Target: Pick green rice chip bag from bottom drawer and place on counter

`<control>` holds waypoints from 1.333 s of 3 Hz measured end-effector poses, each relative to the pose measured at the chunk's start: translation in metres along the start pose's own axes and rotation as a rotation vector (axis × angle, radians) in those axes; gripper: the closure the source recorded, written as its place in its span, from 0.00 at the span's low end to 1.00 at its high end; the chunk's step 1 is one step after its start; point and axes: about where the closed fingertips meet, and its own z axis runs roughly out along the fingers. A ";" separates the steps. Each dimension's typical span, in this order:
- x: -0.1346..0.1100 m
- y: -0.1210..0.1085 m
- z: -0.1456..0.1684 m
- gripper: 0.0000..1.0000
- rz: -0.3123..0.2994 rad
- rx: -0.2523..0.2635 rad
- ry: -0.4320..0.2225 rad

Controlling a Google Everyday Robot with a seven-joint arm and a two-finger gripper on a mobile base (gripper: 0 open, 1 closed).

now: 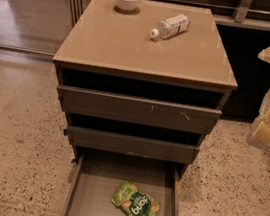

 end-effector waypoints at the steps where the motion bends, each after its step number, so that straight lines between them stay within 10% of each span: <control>1: -0.001 0.000 -0.001 0.00 0.001 0.009 -0.002; 4: -0.013 0.038 0.136 0.00 0.035 -0.078 -0.086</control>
Offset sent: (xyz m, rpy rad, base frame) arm 0.0116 0.0382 -0.0657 0.0431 -0.0151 0.0200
